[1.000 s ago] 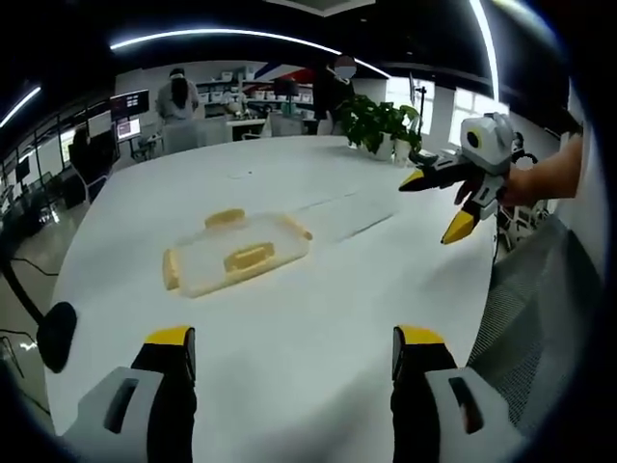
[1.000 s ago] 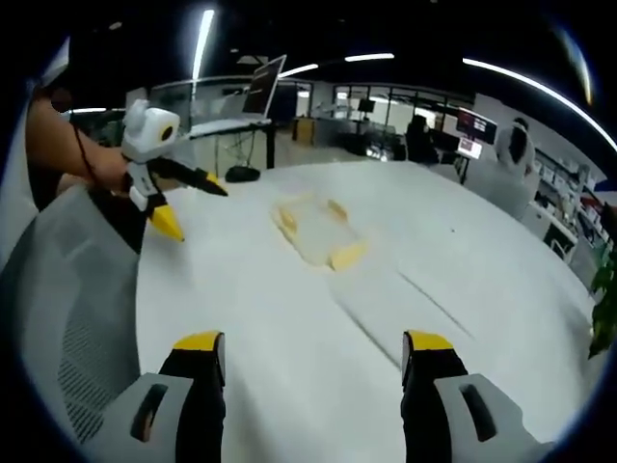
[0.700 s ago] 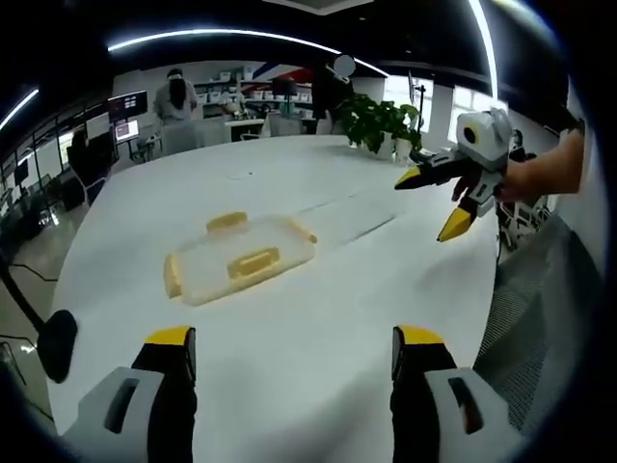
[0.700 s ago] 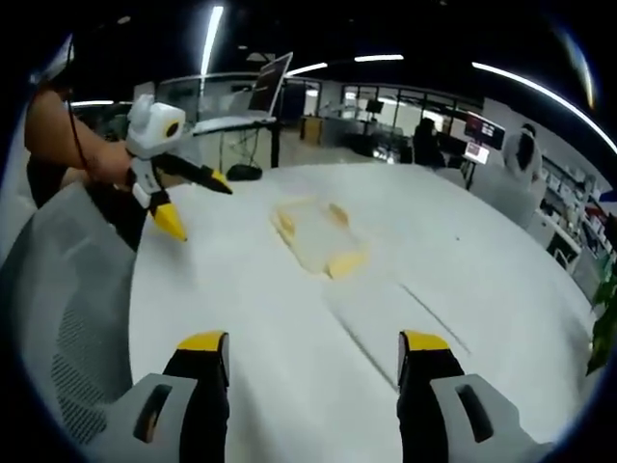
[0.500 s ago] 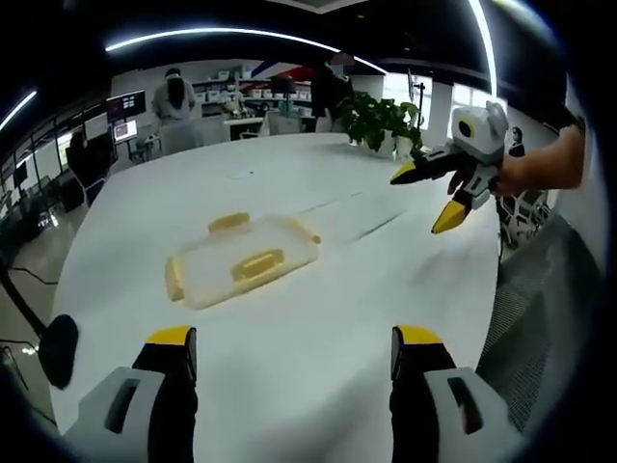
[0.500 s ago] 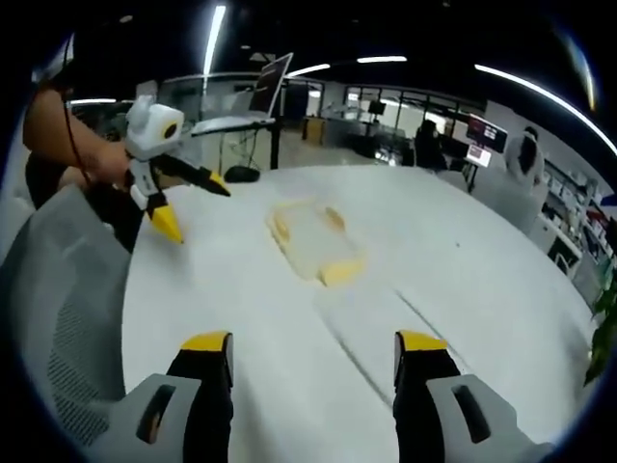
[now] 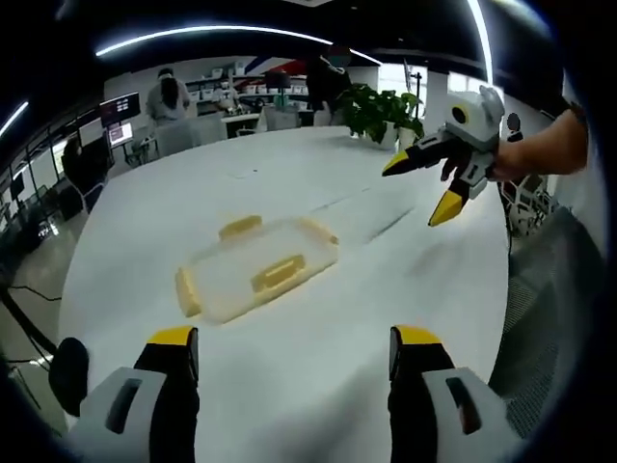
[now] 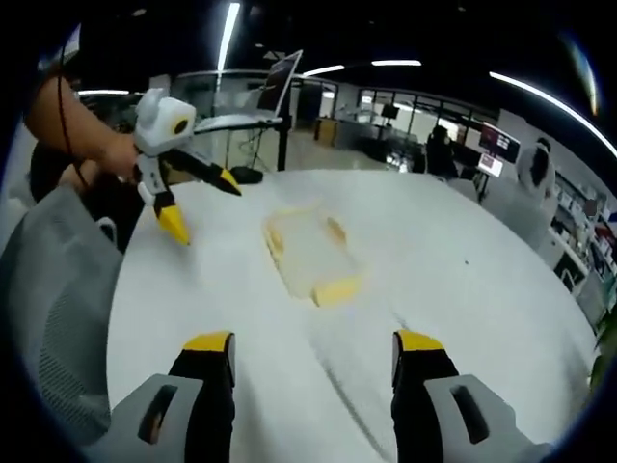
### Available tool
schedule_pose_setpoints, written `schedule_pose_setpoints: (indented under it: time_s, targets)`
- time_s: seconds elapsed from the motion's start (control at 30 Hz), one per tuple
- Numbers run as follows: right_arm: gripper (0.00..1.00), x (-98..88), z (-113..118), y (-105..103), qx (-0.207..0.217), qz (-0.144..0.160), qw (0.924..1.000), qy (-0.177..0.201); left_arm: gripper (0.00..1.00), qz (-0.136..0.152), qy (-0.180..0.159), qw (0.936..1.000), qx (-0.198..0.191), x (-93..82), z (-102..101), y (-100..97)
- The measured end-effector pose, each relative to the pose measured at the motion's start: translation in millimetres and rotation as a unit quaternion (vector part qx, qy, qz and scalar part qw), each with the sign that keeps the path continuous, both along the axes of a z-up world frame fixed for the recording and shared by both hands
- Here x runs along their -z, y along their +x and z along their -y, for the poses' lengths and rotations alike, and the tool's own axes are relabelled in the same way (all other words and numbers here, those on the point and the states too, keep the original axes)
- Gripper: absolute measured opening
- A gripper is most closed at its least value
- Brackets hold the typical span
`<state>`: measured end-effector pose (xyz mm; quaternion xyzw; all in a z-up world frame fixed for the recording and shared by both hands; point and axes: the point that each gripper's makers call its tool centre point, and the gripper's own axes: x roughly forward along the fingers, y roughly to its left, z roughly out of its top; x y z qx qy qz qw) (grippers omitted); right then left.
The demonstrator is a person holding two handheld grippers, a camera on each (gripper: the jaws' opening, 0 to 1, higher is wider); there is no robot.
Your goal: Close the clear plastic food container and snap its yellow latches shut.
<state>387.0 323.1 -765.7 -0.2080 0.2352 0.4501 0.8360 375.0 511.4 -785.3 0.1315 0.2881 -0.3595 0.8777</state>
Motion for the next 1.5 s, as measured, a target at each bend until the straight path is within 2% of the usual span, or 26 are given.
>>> schedule_pose_setpoints:
  time_s: [0.07, 0.4, 0.57, 1.0, 1.33, 1.5]
  targets:
    - [0.61, 0.7, -3, 2, -0.007, -0.005, 1.0000, -0.001, 0.81, 0.000, 0.002, 1.0000, 0.001, -0.4, -1, 2.6]
    - [0.61, -2.6, -22, 16, -0.026, -0.001, 0.9997, 0.000, 0.77, -0.004, 0.028, 0.9995, 0.016, 4.7, -13, 16.3]
    - [0.59, -1.8, -29, 26, -0.039, 0.000, 0.9992, -0.012, 0.77, -0.009, 0.038, 0.9988, 0.031, 6.7, -15, 23.3]
    - [0.58, 0.7, -46, 39, -0.077, 0.001, 0.9961, -0.043, 0.74, 0.005, 0.070, 0.9951, 0.069, 3.0, -20, 47.0]
    - [0.57, 11.3, -52, 47, -0.099, -0.009, 0.9922, -0.075, 0.73, 0.011, 0.113, 0.9866, 0.117, 6.5, -25, 57.2]
    - [0.56, 18.2, -54, 52, -0.104, -0.021, 0.9904, -0.089, 0.73, 0.007, 0.122, 0.9824, 0.141, 8.4, -24, 62.6]
